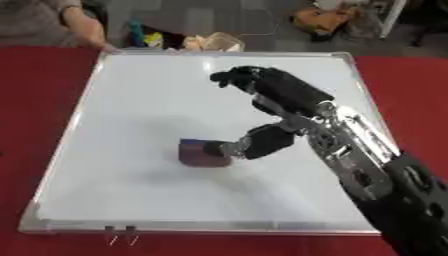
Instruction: Wipe the whiteboard clean with a brush.
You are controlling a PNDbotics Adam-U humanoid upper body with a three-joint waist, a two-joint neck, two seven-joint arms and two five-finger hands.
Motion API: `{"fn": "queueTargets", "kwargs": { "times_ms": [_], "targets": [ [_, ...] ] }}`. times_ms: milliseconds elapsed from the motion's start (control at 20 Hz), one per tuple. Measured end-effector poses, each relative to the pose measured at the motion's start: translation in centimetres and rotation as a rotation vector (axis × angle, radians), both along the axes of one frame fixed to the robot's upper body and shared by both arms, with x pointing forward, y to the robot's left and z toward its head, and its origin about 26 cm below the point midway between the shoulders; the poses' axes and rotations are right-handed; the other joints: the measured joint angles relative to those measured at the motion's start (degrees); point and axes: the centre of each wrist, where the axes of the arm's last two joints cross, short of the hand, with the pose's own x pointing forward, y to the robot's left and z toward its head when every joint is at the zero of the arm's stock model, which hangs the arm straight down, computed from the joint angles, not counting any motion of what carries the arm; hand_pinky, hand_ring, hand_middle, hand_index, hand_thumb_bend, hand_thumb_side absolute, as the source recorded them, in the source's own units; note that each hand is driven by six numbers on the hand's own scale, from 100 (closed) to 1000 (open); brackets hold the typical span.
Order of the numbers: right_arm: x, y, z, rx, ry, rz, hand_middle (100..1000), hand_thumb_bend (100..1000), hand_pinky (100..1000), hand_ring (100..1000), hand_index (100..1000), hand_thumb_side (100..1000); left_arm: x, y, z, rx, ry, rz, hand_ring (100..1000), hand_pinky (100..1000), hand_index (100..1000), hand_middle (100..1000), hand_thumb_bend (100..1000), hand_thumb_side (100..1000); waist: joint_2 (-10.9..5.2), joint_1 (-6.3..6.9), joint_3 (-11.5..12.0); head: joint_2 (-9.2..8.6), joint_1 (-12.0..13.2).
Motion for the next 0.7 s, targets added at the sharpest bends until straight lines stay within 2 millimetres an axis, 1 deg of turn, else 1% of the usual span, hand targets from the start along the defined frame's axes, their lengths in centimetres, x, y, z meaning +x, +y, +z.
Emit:
{"fn": "queueTargets", "kwargs": {
  "times_ms": [300,350,400,550,700],
  "targets": [
    [-0.7,-0.3,1.3,0.019,-0.064,-0.023,775,593,809,842,952,768,0.0,0.0,0.0,-0.001,0.002,0.002,698,427,609,528,251,946,-0.02,0.07,-0.14,0.0,0.18],
    [-0.8,-0.3,1.5,0.021,-0.072,-0.026,768,540,808,839,951,778,0.0,0.0,0.0,-0.001,0.002,0.002,698,427,608,528,250,947,-0.02,0.08,-0.2,0.0,0.19],
    [-0.9,-0.3,1.6,0.024,-0.081,-0.029,760,580,804,834,949,760,0.0,0.0,0.0,-0.001,0.002,0.003,698,427,609,528,250,947,-0.02,0.1,-0.31,0.0,0.2],
    [-1.0,-0.5,2.0,0.042,-0.105,-0.049,731,551,777,811,939,738,0.0,0.0,-0.1,-0.001,0.003,0.003,698,427,609,529,251,946,-0.03,0.28,-0.73,0.0,0.21],
    [-1.1,-1.0,2.0,0.075,-0.122,-0.083,693,523,734,781,931,720,0.0,0.0,-0.1,-0.001,0.003,0.004,698,427,609,529,251,946,-0.05,0.39,-1.0,0.0,0.21]
  ]
}}
